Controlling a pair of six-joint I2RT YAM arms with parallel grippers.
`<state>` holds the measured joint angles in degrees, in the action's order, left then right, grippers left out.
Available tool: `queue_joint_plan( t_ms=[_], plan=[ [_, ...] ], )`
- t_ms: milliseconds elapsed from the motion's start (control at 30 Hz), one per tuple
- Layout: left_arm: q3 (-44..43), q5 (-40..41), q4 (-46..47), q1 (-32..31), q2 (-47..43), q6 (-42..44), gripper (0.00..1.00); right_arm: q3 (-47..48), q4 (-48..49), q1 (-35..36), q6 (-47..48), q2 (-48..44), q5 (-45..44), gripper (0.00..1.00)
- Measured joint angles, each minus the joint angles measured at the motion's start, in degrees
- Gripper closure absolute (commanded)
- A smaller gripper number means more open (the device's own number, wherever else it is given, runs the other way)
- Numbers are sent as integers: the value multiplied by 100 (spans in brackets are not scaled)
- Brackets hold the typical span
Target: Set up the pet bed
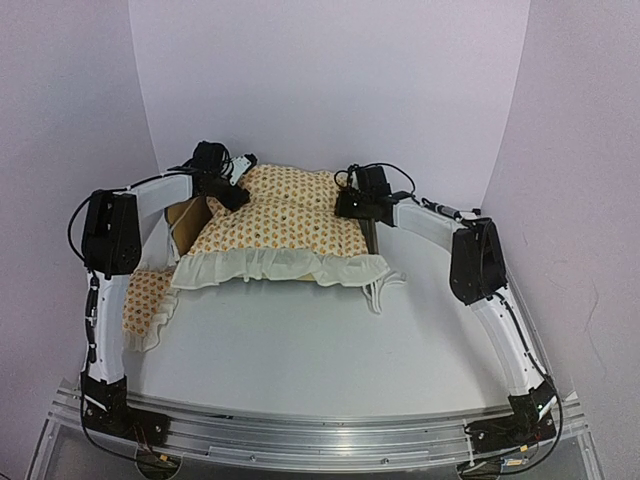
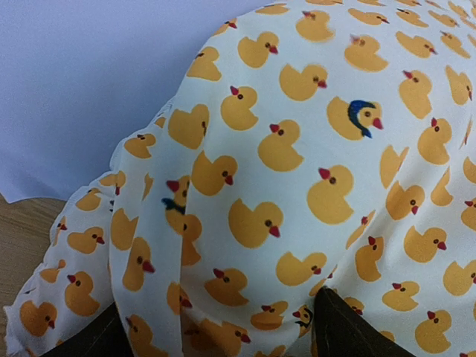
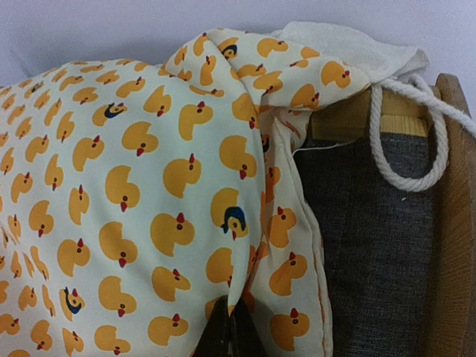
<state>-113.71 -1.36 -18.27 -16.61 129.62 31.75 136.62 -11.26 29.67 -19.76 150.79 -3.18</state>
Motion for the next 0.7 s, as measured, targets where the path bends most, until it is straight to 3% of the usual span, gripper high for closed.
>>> queue_joint_plan(
  t_ms=[433, 467, 500, 567, 700],
  plan=[
    [-559, 1, 202, -172, 654, 138, 20, -1099, 159, 31, 179, -1312, -1207, 100],
    [-571, 0, 218, -174, 654, 140, 18, -1099, 197, 31, 189, -1347, -1208, 92],
    [-588, 2, 230, -176, 654, 142, 16, -1099, 223, 31, 192, -1356, -1202, 75],
    [-588, 4, 229, -163, 654, 132, 12, -1101, 250, 31, 211, -1356, -1164, 56],
    [-587, 3, 220, -96, 641, 127, 3, -1173, 260, 26, 224, -1407, -982, 34]
  ],
)
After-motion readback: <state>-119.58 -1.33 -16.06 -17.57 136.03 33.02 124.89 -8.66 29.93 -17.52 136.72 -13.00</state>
